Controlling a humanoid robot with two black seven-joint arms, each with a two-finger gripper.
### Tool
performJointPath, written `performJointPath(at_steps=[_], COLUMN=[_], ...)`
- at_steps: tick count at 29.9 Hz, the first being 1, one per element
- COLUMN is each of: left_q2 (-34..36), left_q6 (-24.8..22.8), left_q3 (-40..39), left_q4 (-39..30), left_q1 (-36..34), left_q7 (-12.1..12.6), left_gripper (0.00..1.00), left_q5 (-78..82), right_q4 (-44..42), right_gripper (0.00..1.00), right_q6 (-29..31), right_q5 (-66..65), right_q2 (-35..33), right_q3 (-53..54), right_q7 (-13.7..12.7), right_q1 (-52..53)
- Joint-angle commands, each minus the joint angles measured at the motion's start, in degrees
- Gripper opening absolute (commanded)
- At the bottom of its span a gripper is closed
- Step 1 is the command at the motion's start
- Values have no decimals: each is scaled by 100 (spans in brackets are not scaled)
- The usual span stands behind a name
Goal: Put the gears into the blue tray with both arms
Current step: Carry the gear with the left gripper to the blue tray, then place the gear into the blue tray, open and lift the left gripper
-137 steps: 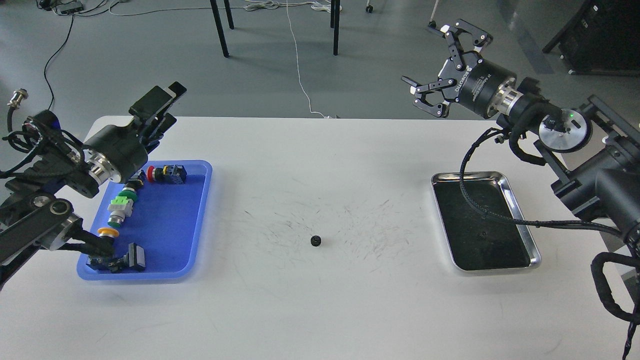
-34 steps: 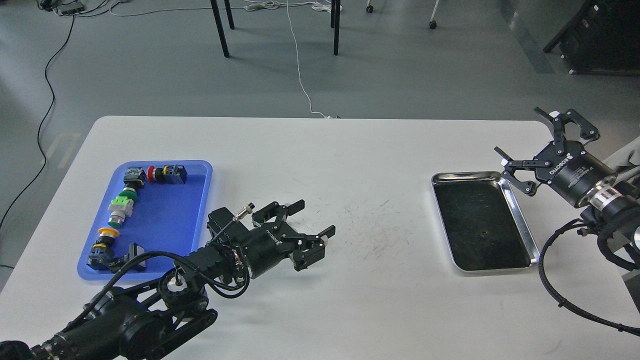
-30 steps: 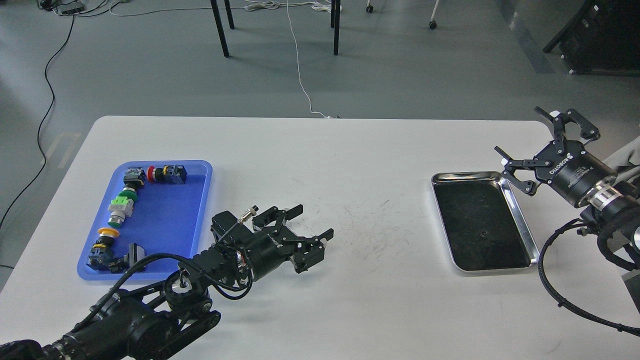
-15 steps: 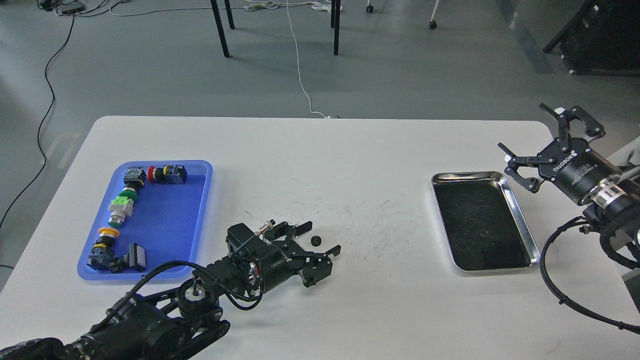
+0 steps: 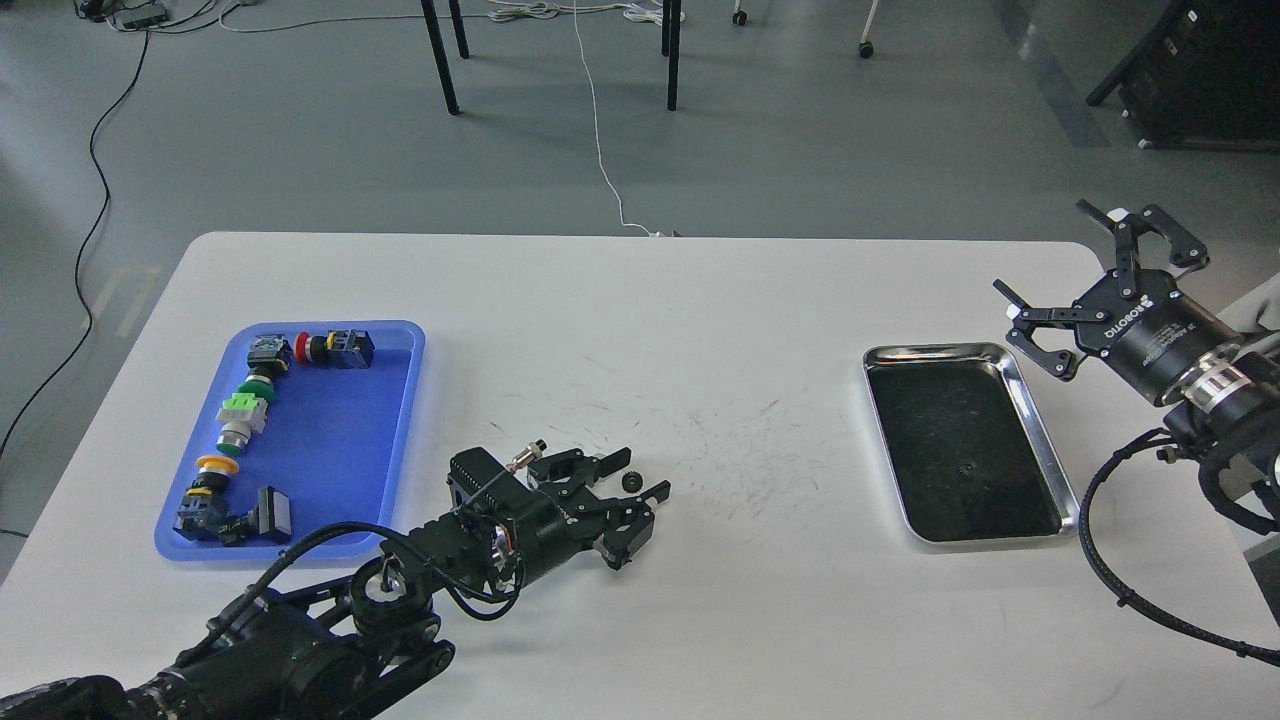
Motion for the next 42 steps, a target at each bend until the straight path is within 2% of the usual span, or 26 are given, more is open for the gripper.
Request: performJointPath(at_steps=[1, 2, 6, 13, 21, 26, 31, 37, 42], left_q2=[23, 32, 59, 120, 541, 1217, 2175, 3239, 3723], left_q6=[-2, -2, -2, 7, 60, 51, -2, -19, -133], left_q3=[-2, -2, -2, -11, -81, -108, -116, -55, -2], left_q4=[1, 1, 1, -8, -385, -1044, -1607, -1634, -1564], left_q1=[-2, -2, 25, 34, -63, -370, -669, -713, -599], left_q7=[0, 0, 0, 9, 17, 96, 202, 228, 509], left_gripper=[33, 24, 10, 5, 3, 3, 3, 4, 4], left_q5=[1, 1, 1, 1, 1, 1, 1, 1, -825], right_q4=[7, 7, 16, 16, 42, 77, 86, 86, 86], right_gripper=[97, 97, 97, 97, 97, 97, 97, 97, 97], right_q6=[0, 0, 0, 0, 0, 0, 0, 0, 0], right_q5=[0, 0, 0, 0, 0, -9, -9, -9, -9], right_q2=[-1, -1, -1, -1, -1, -1, -1, -1, -1], right_q3=[0, 0, 0, 0, 0, 0, -9, -9, -18], right_q7=[0, 0, 0, 0, 0, 0, 0, 0, 0], right_q1=[0, 0, 0, 0, 0, 9, 9, 18, 18])
